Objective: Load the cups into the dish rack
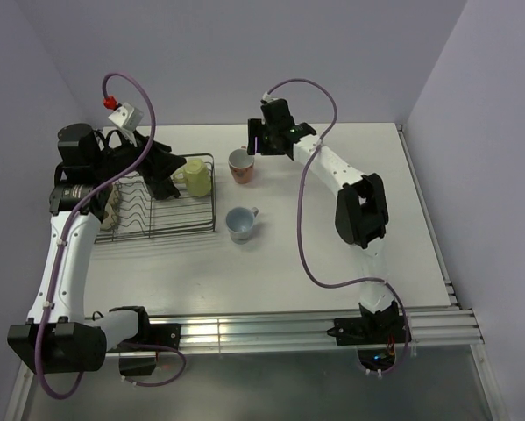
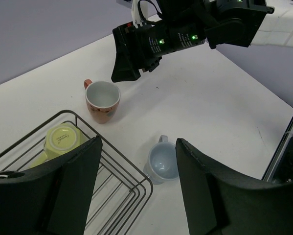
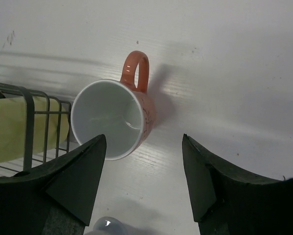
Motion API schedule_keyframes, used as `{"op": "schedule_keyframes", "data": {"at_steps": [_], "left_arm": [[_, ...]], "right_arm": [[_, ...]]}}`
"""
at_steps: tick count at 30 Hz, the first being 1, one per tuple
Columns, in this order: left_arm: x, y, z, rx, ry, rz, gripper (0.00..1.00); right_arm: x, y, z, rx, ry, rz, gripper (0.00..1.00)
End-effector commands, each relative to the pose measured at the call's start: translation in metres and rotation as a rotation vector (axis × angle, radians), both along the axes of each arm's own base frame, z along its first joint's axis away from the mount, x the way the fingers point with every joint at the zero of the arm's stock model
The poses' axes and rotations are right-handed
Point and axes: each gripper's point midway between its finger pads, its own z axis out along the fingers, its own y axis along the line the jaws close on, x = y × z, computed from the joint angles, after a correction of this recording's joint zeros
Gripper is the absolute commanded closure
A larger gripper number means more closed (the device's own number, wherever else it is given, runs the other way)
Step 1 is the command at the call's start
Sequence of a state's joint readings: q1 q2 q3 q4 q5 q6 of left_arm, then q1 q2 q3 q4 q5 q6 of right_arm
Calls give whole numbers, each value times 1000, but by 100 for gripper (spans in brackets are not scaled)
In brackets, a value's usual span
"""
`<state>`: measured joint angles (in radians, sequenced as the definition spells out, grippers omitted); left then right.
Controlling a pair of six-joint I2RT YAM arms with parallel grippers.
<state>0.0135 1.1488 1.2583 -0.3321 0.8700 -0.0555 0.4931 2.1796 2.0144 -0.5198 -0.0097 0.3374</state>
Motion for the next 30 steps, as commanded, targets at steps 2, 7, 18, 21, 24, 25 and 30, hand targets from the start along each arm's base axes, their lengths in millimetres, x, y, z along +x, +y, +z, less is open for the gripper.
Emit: {"op": "schedule_keyframes", "data": {"at_steps": [2,7,18,21,24,25,30], "left_arm": [[-5,2,13,-21,-49,3,30],[-5,2,10,-16,-44,5,30],[-5,1,1,-30,-21,-3,30],[-4,1,-1,-35,-12,-4,30],[-3,1,-1,-37,-10,0,30],[-2,1,-2,-37,-8,-2,30],[0,0,-2,-49,4,-4,29]], "right_arm": [[14,15,8,39,-61,-16,30],[16,26,-12,30,-38,-5,31],[14,28,-56,-11,27,-35,44],[13,25,-61,-22,31,-43,52],[11,22,-64,-27,39,-46,62],[11,21,-64,-26,41,-45,66],[8,15,-69,-32,65,-46,85]]}}
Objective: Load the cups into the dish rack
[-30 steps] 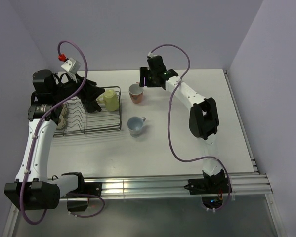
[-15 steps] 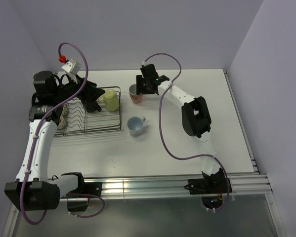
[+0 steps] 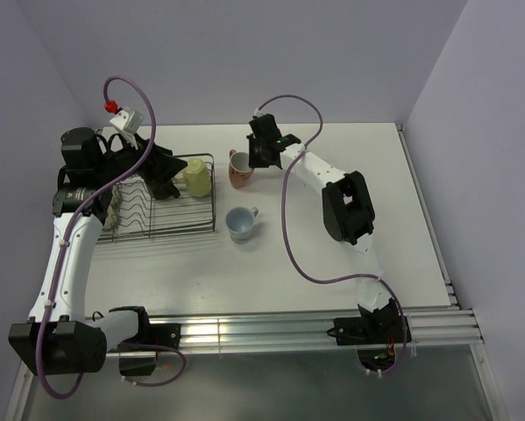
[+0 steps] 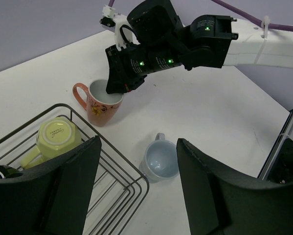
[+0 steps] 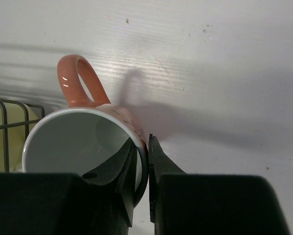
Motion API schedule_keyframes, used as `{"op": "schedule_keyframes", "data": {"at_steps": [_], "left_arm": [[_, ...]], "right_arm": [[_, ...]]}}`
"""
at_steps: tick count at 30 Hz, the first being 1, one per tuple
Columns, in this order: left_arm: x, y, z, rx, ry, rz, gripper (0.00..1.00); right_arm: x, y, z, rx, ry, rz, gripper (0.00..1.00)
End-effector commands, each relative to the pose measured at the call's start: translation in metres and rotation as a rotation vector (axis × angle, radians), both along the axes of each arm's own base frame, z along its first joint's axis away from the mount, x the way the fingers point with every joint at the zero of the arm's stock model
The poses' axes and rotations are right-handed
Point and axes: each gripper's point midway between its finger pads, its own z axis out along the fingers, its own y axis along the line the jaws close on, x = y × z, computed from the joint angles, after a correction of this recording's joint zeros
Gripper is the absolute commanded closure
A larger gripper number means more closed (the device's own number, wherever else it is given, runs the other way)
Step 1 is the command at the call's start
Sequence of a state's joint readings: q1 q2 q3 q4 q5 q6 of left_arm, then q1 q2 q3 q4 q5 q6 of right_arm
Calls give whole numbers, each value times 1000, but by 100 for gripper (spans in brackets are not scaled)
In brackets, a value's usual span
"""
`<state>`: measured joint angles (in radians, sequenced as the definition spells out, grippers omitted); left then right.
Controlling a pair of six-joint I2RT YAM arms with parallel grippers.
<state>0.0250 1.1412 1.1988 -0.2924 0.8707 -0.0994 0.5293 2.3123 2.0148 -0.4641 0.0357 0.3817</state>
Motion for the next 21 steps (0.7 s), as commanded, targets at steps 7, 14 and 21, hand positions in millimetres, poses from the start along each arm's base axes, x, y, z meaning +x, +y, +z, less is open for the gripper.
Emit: {"op": "schedule_keyframes", "data": {"at_steps": [7,14,21], "left_arm": [[4,-2,6,-27,-3,-12,30],[9,-5,2,-102,72,-53,29],[4,-12,19,-207,38,-140,30]], "right_arm": [[9,-33,16,21,-17,-41,100],[18,-75,75,211,-143,19,100],[-7,-91,140,258,-318,190,100]]}}
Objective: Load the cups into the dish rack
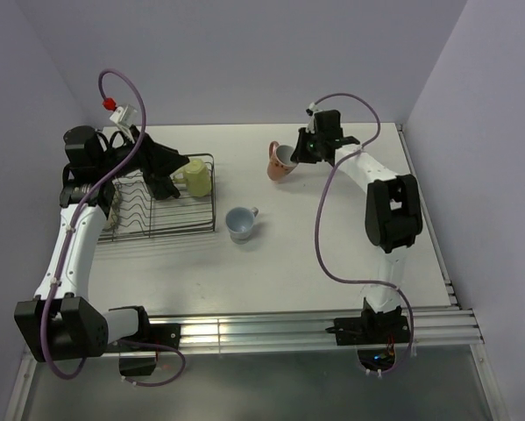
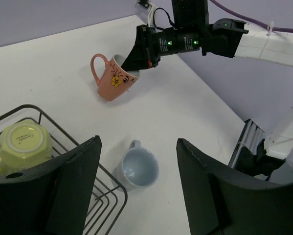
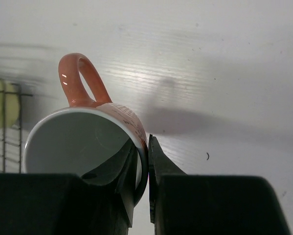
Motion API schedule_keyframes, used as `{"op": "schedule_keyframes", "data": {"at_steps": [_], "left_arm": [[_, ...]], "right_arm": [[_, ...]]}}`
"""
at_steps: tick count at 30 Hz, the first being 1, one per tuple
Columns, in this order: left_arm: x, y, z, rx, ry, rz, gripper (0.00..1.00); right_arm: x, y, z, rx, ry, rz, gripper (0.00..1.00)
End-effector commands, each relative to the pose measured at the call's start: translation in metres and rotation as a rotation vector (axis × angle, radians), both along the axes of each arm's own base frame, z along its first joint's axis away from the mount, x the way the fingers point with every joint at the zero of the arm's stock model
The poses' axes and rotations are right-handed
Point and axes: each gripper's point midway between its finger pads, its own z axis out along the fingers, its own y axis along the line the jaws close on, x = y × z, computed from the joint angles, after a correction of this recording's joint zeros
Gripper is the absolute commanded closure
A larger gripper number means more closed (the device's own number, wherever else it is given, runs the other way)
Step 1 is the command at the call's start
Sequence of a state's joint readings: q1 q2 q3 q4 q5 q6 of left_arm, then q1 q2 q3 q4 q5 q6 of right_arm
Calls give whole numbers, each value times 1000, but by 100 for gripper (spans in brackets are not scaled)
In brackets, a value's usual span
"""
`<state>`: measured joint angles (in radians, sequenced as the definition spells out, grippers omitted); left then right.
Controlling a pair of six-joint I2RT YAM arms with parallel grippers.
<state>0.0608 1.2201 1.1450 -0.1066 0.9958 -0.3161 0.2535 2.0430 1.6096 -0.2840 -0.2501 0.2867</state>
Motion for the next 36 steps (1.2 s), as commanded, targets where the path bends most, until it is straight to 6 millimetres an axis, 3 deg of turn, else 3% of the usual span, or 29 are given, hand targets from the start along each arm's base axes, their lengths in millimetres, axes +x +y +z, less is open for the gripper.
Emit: {"op": "schedule_keyframes", "data": {"at_steps": [1,2,7,10,12,14,19,24,29,36], "left_arm": [[-9,-6,33,-60,-94,-76,30],[-12,-7,36,-67,-95,-90,30],[-25,-11,55,-95,-139,-139,30],[-38,-16,68,-124,-175,-192,30],[-48,-19,82,-150,-211,-222,30],[-54,-21,87,-178,-193,-240,30],[-78,-27,109,-215,-276,-303,30],[-96,-39,116,-288,-266,-349,28],[-117,-52,125,-348,-292,-418,26],[-116,-62,121,-374,-251,-426,25]], "right_arm": [[-8,35,133,135,-350,202,100],[-16,34,152,134,-393,225,100],[-43,40,204,161,-485,302,100],[-65,48,254,262,-555,333,100],[-80,54,271,323,-581,361,100],[-104,63,307,396,-665,390,100],[-151,88,333,540,-646,468,100],[-193,112,350,592,-643,581,100],[-221,125,358,669,-589,641,100],[-246,136,356,730,-541,689,100]]}}
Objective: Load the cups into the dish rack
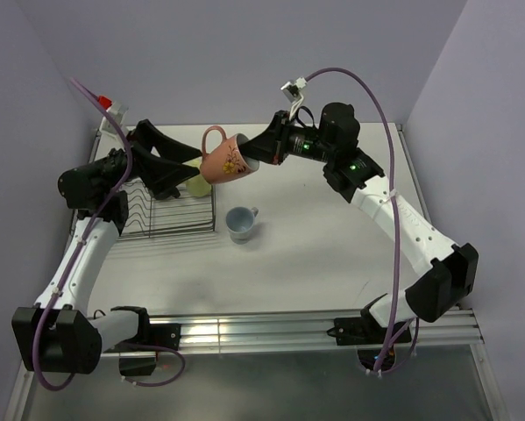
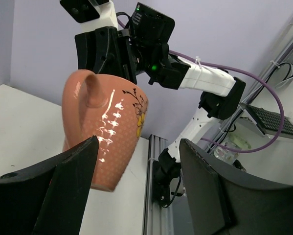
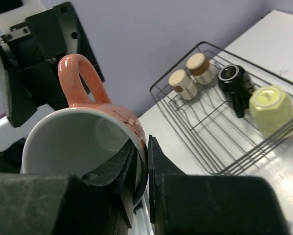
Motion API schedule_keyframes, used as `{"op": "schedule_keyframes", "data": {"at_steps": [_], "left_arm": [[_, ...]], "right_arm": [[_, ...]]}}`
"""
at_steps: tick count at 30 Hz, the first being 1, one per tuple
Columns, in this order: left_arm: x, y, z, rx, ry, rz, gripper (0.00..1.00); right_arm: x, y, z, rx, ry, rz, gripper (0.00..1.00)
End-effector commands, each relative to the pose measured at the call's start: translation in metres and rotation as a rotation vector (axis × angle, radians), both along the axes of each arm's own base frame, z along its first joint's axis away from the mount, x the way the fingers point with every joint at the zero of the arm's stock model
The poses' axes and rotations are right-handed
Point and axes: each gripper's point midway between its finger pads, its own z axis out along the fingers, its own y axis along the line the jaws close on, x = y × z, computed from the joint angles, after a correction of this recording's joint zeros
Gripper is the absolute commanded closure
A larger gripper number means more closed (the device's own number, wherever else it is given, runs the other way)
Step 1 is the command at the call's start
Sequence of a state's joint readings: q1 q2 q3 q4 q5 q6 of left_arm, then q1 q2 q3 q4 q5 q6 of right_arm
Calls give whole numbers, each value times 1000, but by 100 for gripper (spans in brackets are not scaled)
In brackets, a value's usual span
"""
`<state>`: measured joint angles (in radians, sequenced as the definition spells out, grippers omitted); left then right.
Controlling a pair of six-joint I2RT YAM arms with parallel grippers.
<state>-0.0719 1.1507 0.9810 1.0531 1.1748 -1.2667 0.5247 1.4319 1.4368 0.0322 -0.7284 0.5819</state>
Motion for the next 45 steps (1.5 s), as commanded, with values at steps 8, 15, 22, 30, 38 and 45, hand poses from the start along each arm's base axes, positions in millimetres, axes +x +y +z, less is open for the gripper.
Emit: {"op": "schedule_keyframes", "data": {"at_steps": [8,15,22,30,38,45], "left_arm": [[6,-3,6,-23,-32,80,28],[-7,0,10,-20,-83,84,29],[14,29,9,-42,-28,229,30],[14,29,10,-54,-7,197,31],[5,12,17,-87,6,112,32],[-3,3,21,-124,30,49,36]], "right_arm": [[-51,5,59,151,-99,110,100],[-53,3,54,146,-87,102,100],[-54,3,54,161,-71,113,100],[-57,12,62,200,-51,155,100],[-63,36,62,209,-45,196,100],[-62,50,59,211,-37,216,100]]}}
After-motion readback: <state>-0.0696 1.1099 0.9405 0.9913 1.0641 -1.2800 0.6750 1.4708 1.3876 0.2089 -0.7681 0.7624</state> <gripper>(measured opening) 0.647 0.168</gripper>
